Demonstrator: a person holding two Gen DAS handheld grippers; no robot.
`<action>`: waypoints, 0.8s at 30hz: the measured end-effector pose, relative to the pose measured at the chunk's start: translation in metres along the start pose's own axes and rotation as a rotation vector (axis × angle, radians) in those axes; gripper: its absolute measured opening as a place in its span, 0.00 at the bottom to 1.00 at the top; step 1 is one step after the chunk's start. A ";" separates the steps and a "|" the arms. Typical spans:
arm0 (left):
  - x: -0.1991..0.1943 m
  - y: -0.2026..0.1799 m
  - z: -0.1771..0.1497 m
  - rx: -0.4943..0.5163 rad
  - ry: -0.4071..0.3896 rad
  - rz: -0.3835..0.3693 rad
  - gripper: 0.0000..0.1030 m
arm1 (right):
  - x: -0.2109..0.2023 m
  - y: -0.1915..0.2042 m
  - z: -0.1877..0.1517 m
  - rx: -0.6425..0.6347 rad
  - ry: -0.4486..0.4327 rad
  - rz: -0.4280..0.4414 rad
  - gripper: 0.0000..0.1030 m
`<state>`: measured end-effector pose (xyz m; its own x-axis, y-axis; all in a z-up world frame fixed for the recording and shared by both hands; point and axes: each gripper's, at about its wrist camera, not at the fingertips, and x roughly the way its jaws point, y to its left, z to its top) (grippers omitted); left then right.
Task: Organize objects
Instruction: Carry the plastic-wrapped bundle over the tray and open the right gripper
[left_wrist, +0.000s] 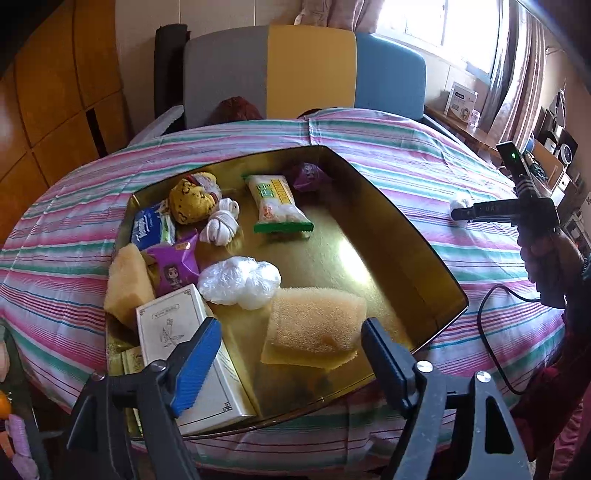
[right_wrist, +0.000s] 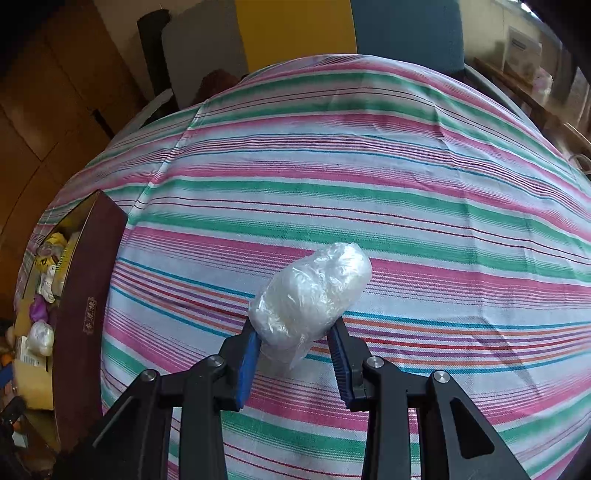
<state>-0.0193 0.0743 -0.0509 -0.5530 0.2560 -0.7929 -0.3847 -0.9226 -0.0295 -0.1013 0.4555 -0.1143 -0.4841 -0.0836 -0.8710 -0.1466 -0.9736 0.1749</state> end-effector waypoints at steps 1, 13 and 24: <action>-0.002 0.001 0.000 0.001 -0.009 0.006 0.78 | 0.000 -0.001 0.000 -0.001 0.001 -0.005 0.35; -0.016 0.018 -0.001 -0.026 -0.051 0.027 0.79 | 0.001 0.007 -0.004 0.001 -0.002 -0.045 0.35; -0.021 0.037 -0.005 -0.077 -0.063 0.034 0.79 | -0.034 0.059 -0.013 -0.050 -0.059 0.048 0.35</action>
<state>-0.0178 0.0334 -0.0386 -0.6111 0.2394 -0.7545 -0.3079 -0.9500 -0.0520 -0.0825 0.3981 -0.0805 -0.5397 -0.1196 -0.8333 -0.0793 -0.9782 0.1917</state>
